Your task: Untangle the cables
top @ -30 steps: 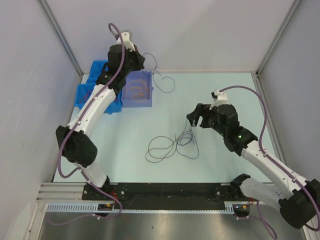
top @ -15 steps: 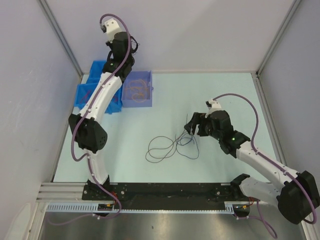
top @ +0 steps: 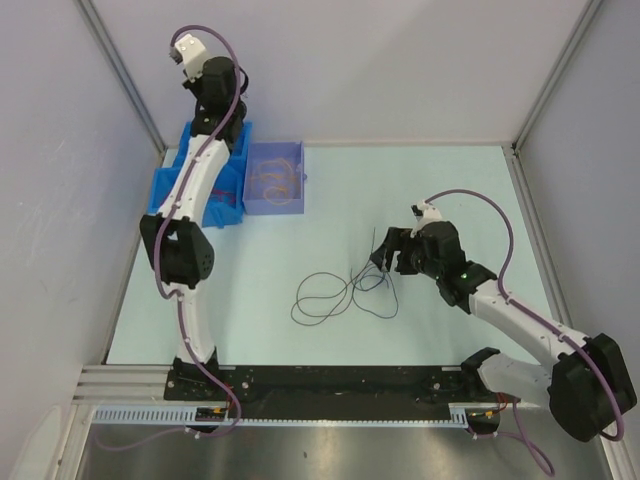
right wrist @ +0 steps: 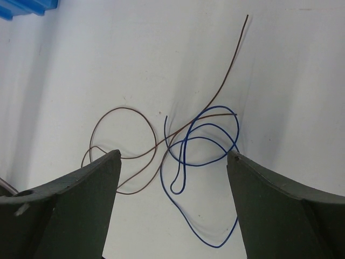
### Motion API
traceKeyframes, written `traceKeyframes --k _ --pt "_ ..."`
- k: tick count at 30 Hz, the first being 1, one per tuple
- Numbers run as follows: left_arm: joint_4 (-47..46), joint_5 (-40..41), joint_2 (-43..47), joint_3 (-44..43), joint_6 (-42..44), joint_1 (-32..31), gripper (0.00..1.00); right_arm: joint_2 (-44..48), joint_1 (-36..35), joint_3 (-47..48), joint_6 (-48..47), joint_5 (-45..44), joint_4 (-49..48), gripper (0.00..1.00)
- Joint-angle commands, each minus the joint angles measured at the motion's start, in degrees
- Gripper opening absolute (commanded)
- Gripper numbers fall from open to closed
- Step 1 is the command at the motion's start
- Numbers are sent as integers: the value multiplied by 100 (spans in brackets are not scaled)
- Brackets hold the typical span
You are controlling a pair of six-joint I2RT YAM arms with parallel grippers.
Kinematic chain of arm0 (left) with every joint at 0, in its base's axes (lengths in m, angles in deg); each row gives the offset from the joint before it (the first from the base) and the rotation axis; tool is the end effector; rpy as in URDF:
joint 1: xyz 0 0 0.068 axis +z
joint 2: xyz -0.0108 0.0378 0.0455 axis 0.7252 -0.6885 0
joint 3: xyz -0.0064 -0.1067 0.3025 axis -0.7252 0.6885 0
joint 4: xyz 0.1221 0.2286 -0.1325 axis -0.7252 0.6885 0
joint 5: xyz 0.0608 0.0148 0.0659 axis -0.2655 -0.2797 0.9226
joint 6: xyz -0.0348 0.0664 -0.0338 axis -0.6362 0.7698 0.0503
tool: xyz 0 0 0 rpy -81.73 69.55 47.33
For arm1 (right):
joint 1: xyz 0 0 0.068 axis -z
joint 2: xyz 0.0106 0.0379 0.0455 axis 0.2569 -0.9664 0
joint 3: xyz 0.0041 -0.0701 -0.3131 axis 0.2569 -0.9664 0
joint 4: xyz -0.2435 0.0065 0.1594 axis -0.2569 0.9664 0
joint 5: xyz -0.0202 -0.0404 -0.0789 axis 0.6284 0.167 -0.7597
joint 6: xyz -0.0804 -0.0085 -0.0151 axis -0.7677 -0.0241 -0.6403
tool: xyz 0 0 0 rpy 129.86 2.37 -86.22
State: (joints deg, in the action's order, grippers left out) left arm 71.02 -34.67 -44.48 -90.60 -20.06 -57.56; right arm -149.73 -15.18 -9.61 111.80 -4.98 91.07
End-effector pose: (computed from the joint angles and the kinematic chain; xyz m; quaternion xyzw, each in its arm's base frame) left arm 0.5638 -0.0563 0.4702 -0.3193 0.6411 0.1250 0.6866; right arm 0.2350 0.1434 0.2520 -0.0438 0.8637 0.2732 0.4212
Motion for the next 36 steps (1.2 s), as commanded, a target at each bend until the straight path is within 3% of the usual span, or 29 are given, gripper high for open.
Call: traceKeyframes --k 1,6,20,22,23,24,25,33,36 --pt "-322 -424 -316 -304 76 324 0 -45 88 -21 7 103 -300 83" --pt "-120 -1179 -624 -419 -372 790 1 -106 150 -39 7 120 -318 83" --pt "-146 -1276 -880 -199 -461 958 0 -397 282 -48 42 278 -537 83" --pt "-164 -1277 -871 -173 -478 966 12 -432 291 -39 42 278 -555 83" --pt "-181 -1268 -853 -112 -496 958 28 -440 299 -39 42 287 -555 83" --pt "-199 -1181 -810 -68 -531 966 60 -449 291 -39 42 279 -564 83" --pt "-216 -1180 -792 -15 -549 966 98 -458 299 -48 51 278 -572 82" --pt "178 -1294 -389 64 -636 966 100 -485 308 -39 33 261 -608 82" --pt "415 -1714 -55 231 -891 966 100 -502 317 -48 15 191 -608 82"
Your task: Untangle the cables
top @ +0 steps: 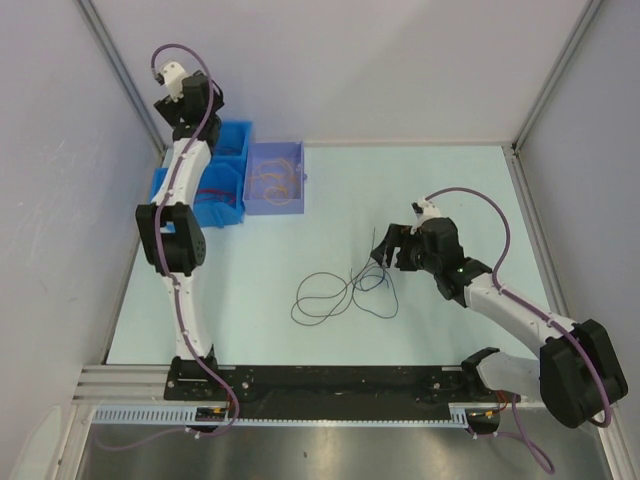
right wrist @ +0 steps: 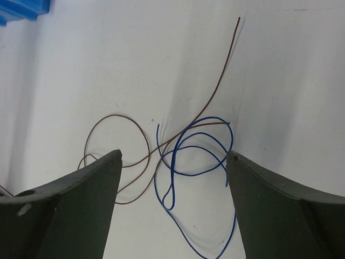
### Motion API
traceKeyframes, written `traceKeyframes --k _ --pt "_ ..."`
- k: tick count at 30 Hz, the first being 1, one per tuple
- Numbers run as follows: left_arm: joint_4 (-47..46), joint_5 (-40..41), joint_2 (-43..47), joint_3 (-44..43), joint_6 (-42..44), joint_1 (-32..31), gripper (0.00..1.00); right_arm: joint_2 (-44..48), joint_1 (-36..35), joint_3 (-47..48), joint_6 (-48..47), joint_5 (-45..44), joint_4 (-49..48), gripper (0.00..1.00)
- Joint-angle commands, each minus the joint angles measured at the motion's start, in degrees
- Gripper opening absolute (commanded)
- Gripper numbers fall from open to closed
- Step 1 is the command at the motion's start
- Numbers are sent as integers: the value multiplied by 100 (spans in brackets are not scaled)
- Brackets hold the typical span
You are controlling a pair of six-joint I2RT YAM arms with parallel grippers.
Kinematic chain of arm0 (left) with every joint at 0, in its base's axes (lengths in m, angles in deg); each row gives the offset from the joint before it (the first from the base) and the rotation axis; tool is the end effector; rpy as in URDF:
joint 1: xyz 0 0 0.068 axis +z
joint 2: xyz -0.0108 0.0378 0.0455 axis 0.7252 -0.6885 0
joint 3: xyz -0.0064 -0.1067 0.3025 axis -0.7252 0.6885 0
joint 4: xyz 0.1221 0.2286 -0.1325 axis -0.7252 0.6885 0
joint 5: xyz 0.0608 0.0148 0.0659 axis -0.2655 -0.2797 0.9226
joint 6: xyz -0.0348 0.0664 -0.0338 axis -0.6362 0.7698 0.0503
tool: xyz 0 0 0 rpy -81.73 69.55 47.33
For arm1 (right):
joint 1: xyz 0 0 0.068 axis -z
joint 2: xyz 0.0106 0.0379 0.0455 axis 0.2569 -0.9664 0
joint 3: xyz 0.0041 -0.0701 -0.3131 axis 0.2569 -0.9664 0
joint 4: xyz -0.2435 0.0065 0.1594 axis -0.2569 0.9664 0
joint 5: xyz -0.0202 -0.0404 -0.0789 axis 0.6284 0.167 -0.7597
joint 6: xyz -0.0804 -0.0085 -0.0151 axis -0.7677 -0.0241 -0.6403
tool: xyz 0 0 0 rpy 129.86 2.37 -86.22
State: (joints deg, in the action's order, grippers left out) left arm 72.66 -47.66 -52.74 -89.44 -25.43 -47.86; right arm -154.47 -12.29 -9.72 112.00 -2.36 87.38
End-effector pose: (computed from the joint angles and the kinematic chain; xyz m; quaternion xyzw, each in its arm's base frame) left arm 0.6206 0.0260 0.3744 -0.3240 0.6995 0.1036 0.6285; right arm 0.2538 0.1411 0.2377 -0.0313 0.8685 0.2768 0.4100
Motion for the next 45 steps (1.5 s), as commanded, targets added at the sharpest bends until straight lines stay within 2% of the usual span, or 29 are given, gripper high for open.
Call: traceKeyframes --k 1,2,7,10,14,18,24,25,30,34,40,45 --pt "252 -653 869 211 -406 -4 100 -37 28 -37 -22 -107 -247 82" --pt "270 -1099 965 430 -511 -4 100 -37 37 -37 -22 -124 -238 82" --pt "516 -2113 1448 1064 -793 -170 100 130 125 -28 -57 -247 -133 82" --pt "551 -2193 1730 1608 -671 -512 100 218 143 -28 -92 -318 -63 82" --pt "157 -2351 2476 2810 -408 -987 100 315 169 -37 -110 -406 104 82" --pt "269 -2597 2749 3288 -3 -1471 100 403 405 -37 -57 -441 210 82" --pt "174 -3800 3119 3911 595 -2043 100 377 827 -37 92 -231 324 81" --pt "130 -4254 3163 4078 560 -2113 100 394 898 -37 145 -186 342 81" --pt "269 -4680 3190 4281 560 -2613 99 578 1285 -37 374 -186 622 81" --pt "261 -4847 3059 4448 385 -3359 98 859 1408 -37 383 -423 921 81" --pt "428 -4760 2593 4291 200 -4116 95 1202 1575 -28 356 -582 1352 82" --pt "586 -4602 2207 4132 25 -4494 92 1563 1663 -28 295 -643 1704 82"
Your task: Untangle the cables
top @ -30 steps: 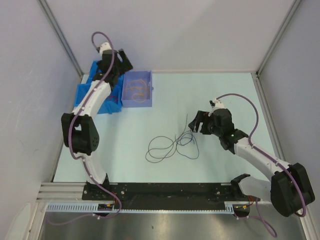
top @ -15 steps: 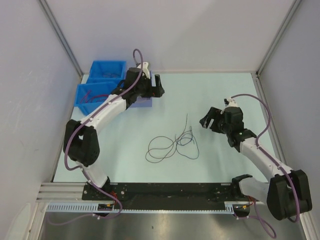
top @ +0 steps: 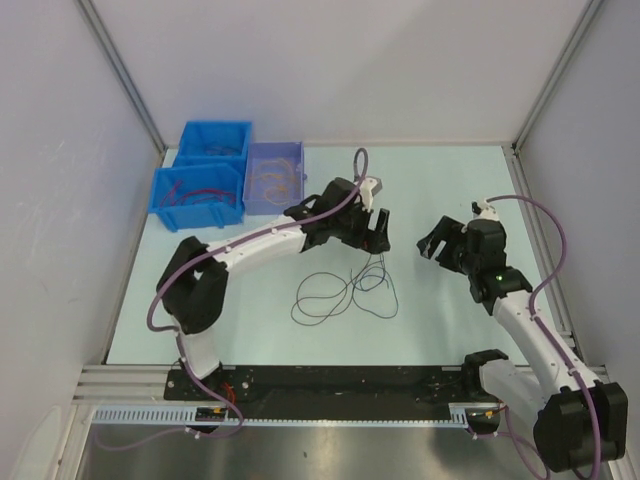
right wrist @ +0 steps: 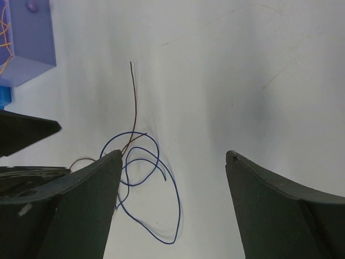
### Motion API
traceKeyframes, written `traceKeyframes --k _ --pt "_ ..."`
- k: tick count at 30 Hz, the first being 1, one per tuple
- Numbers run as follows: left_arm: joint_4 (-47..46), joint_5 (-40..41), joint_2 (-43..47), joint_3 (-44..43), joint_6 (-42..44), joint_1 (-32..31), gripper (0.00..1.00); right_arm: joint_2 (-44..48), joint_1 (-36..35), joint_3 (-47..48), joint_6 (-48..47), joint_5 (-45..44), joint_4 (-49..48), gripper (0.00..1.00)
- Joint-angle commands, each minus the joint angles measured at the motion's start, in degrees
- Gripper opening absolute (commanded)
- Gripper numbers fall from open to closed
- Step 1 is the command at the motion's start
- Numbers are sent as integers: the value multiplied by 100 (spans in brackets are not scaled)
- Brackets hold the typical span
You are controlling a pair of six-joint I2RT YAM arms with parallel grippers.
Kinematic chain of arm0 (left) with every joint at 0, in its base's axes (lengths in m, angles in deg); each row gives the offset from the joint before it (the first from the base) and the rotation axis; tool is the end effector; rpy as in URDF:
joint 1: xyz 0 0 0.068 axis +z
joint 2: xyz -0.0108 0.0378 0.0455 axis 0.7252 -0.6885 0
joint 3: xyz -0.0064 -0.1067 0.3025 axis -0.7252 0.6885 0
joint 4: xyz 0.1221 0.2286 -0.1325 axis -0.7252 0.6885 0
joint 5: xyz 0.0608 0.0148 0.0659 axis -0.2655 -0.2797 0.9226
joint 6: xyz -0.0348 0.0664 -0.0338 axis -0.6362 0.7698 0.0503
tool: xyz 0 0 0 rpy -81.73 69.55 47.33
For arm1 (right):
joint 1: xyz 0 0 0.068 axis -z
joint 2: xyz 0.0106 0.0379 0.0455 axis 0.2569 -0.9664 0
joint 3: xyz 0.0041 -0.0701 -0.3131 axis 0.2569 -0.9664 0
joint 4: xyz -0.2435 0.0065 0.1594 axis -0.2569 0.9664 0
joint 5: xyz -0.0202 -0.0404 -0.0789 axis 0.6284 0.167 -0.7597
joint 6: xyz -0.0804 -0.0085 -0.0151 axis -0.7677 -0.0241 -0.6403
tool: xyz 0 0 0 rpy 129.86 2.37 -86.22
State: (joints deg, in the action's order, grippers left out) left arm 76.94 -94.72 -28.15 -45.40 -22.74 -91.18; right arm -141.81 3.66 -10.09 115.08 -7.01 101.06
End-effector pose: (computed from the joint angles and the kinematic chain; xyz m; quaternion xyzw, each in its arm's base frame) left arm 0.3330 -0.3507 0.2797 0.2330 0.8602 -0.3191 0.3225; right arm 0.2361 0.0508 0.2598 0.1339 0.8658 0.1928 0.4419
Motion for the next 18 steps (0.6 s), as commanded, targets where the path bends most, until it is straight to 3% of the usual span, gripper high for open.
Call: traceKeyframes --k 1,6,11,12,13,15,16,18 --pt "219 261 -297 -307 -367 -198 91 324 68 9 -14 -204 379 82" --pt "220 263 -569 -281 -587 -391 80 412 77 9 -49 -257 529 82" --pt "97 175 -693 -307 -623 -523 61 385 77 0 -40 -239 538 82" --pt "88 175 -702 -325 -631 -532 55 368 85 9 -31 -222 547 82" --pt "88 175 -693 -342 -632 -532 38 359 77 9 -40 -221 529 82" --pt "114 245 -684 -421 -640 -541 21 350 85 0 -40 -213 529 82" --pt "149 263 -675 -465 -640 -541 6 350 85 0 -49 -221 521 82" --pt "202 289 -658 -588 -640 -541 0 341 85 9 -57 -213 538 82"
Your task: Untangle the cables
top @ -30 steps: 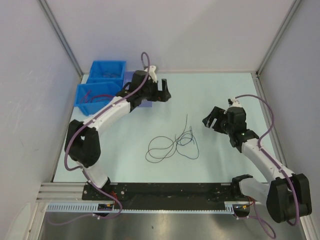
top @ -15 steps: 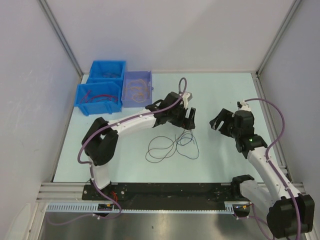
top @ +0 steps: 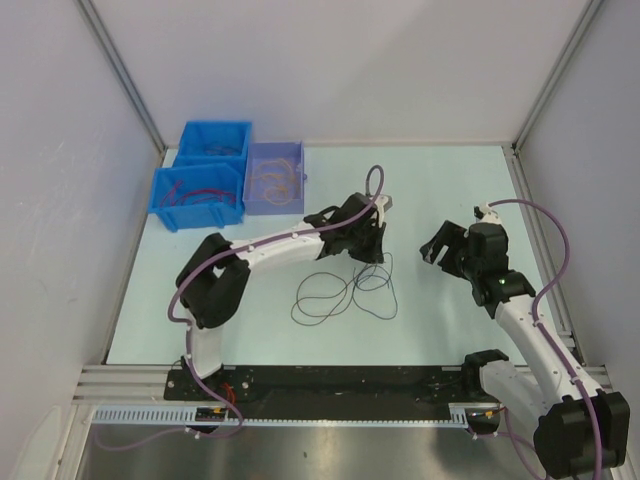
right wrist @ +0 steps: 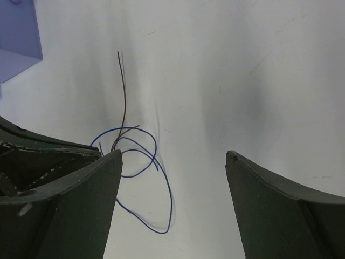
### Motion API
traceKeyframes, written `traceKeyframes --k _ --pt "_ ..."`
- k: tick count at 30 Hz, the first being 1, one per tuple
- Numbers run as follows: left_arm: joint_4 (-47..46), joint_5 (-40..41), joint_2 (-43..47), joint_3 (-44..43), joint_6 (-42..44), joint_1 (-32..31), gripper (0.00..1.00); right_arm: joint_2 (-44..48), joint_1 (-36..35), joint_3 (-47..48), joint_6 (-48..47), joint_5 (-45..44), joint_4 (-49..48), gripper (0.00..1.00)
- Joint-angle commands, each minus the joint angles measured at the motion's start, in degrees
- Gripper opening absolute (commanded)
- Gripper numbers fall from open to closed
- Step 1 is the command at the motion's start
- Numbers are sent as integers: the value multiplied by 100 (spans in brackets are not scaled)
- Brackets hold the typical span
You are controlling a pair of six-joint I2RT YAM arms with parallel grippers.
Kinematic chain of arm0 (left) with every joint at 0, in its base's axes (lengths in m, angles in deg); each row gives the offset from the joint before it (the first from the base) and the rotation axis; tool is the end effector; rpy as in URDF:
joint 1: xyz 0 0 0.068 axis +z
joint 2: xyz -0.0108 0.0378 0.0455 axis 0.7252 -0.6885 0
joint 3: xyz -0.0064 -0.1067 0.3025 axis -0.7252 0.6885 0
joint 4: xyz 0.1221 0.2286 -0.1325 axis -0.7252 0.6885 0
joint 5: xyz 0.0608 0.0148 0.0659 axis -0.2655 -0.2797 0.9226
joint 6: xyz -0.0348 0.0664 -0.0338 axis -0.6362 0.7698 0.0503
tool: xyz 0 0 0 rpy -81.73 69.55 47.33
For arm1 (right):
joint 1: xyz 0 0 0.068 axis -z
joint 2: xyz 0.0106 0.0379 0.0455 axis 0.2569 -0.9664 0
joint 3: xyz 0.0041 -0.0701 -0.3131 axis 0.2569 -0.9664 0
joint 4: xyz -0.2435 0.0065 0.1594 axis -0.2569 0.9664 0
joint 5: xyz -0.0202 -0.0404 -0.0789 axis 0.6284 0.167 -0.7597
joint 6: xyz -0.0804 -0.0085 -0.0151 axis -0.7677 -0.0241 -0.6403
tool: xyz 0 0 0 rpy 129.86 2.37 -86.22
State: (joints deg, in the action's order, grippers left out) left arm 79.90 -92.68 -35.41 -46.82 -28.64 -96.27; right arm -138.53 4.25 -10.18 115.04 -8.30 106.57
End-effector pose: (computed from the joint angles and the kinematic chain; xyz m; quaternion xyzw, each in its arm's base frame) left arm 0.3134 -0.3902 0.2235 0.2198 0.8970 -0.2957 0.2443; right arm 0.2210 0.0438 0.2596 0.1453 0.8738 0.1751 0.4297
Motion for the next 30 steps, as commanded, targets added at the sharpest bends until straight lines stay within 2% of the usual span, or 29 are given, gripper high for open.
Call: traceKeyframes --k 1,8,12,14,19,26,30 --pt "-41 68 94 -499 -33 -32 1 14 26 18 -53 -75 -4 82" --pt "845 340 497 -1886 502 -23 0 66 35 9 -88 -66 49 82" --pt "1294 560 796 -3246 802 -23 0 93 35 18 -123 -49 57 82" --pt "1235 595 1033 -3425 907 -32 0 110 35 9 -141 -49 66 82" --pt "480 937 1965 -2505 969 -23 1 189 35 -8 -229 -75 101 82" --pt "637 771 1676 -1739 750 249 0 154 35 -61 -176 83 -13 82" --pt "654 806 1799 -1747 758 372 0 172 35 -87 -176 118 -4 82"
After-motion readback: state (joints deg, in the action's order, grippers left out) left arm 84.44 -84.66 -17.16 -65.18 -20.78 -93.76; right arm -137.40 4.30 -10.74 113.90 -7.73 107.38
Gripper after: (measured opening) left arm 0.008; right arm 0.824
